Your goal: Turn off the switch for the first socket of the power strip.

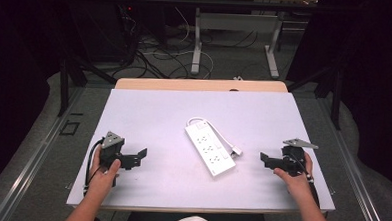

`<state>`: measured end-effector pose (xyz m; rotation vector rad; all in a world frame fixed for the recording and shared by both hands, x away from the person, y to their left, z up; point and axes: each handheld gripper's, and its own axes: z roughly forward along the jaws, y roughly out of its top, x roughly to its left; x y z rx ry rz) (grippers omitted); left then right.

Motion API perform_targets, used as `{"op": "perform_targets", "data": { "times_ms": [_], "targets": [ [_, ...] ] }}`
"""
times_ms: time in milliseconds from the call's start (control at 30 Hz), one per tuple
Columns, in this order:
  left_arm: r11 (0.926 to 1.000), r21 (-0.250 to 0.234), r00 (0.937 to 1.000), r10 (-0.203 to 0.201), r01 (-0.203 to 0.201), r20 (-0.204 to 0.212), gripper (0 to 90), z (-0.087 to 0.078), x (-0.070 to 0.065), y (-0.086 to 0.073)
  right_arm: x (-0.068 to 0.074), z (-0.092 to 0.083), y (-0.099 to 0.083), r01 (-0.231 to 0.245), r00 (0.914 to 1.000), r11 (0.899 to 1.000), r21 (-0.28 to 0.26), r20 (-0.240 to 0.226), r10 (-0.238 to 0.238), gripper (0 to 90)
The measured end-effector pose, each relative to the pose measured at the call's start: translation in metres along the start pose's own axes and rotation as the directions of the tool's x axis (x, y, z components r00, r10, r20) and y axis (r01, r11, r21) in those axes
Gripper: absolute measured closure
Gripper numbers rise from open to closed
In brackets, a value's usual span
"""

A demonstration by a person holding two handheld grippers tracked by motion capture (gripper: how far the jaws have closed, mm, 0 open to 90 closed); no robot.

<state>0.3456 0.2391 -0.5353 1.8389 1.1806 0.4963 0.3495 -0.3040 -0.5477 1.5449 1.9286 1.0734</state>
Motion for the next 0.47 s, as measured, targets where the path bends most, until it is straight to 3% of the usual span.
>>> {"op": "perform_targets", "data": {
  "times_ms": [33,467],
  "targets": [
    [1.0,0.0,1.0,0.0,0.0,0.0,0.4,0.0,0.0001,0.0,0.0003,0.0002,-0.0006,-0.014,0.9999,1.0,0.005,0.003,0.014,3.3],
    [1.0,0.001,1.0,0.002,-0.002,0.003,0.4,0.0008,0.0005,0.0003,0.0022,0.0029,-0.0026,0.012,0.9999,1.0,0.014,0.003,-0.012,3.3]
  ]
}}
